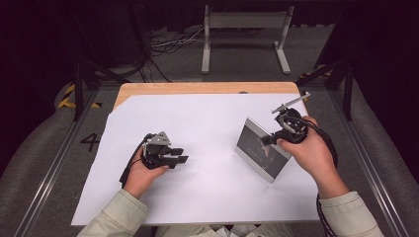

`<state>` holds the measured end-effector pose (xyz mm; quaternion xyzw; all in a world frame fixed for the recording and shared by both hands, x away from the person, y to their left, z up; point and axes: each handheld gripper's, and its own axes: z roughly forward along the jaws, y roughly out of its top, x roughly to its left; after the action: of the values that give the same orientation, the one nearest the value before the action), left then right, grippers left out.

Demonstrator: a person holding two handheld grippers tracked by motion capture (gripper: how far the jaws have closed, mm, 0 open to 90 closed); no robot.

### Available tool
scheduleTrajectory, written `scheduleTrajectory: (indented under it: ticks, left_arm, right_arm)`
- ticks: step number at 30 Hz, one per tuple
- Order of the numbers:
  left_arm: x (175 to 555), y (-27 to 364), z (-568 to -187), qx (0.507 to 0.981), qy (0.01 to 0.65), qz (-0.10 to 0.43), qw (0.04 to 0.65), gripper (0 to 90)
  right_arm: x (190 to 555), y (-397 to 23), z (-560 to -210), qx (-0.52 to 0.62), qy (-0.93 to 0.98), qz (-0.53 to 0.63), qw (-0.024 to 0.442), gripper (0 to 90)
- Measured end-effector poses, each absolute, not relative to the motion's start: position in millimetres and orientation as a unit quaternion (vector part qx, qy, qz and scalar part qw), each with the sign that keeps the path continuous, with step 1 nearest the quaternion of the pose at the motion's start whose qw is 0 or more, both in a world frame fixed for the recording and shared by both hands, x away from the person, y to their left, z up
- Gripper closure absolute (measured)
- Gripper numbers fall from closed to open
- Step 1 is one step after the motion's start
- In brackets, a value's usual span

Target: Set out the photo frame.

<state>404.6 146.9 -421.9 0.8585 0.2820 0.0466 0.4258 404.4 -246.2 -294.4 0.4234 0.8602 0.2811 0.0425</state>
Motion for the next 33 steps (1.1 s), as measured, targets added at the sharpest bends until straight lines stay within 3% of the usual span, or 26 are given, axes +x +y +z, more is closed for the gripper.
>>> scheduleTrajectory:
  ticks: [33]
  left_arm:
    - [392, 185, -425, 0.841, 0.326, 0.067, 0.427, 62.0]
  right_arm:
    - [456, -194, -269, 0.207, 0.937, 0.277, 0.042, 84.0]
